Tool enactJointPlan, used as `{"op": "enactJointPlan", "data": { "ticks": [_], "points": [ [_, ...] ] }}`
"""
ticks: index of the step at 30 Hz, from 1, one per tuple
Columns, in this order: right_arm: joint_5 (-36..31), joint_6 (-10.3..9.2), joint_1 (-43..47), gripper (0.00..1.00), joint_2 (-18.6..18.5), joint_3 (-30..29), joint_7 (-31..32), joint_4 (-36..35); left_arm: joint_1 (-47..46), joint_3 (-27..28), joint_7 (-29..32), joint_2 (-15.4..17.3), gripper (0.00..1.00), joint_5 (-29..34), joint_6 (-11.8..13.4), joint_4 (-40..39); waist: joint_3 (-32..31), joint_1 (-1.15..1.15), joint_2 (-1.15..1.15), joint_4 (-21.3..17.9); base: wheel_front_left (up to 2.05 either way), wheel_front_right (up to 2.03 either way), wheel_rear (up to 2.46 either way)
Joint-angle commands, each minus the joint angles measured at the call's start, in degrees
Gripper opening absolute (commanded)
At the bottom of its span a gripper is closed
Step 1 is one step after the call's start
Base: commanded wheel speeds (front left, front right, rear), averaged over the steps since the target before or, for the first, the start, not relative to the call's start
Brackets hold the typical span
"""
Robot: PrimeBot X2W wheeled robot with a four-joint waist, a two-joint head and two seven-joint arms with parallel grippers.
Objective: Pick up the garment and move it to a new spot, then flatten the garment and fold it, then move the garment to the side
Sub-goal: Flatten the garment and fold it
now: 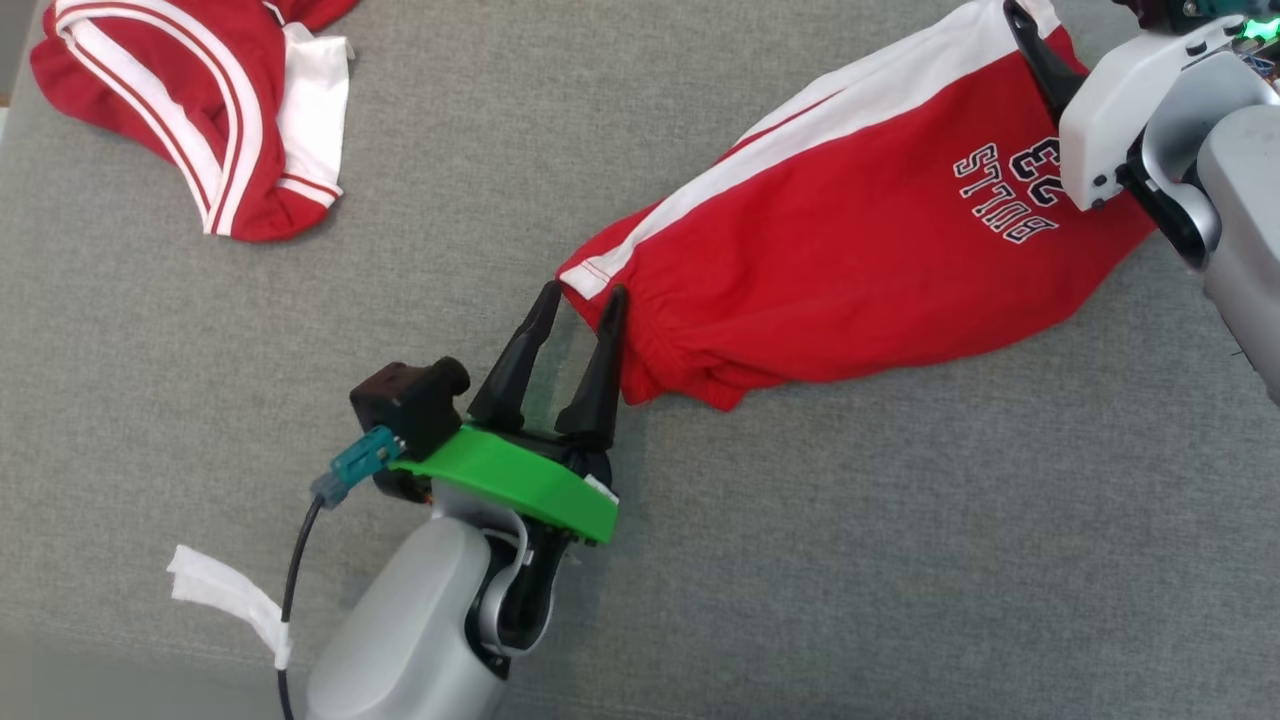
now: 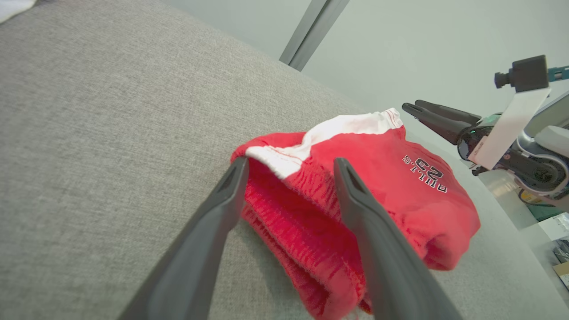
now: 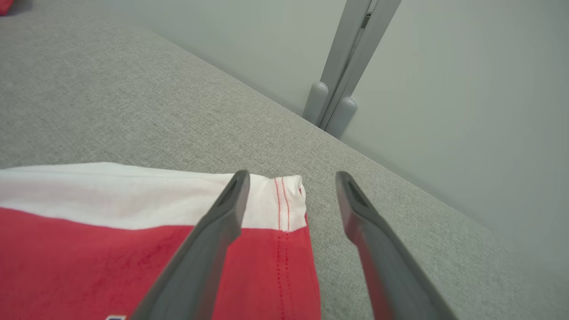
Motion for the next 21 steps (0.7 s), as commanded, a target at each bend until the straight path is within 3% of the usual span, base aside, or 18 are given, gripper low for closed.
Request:
{"op": "enactJointPlan", "data": {
  "ticks": [1,12,21],
  "points": [
    [0.81,-0.07,1.04,1.0,-0.29,0.76,-0.85,0.71,1.29,0.85,-0.03,1.15,1.0,0.98,0.55,-0.37,-2.27,0.0,0.0,-0.3,0.0,0.0,0.0],
    [6.67,-0.07,4.85,1.0,-2.28,4.02,-3.12,4.26,8.09,8.47,-0.04,6.15,1.0,8.91,3.57,-4.51,-7.93,0.0,0.0,0.09,0.0,0.0,0.0],
    [11.15,-0.07,8.76,1.0,-2.61,5.1,-2.31,7.5,11.41,14.06,-0.04,4.0,1.0,13.22,2.87,-7.07,-6.74,0.0,0.0,1.55,0.0,0.0,0.0]
  ]
}}
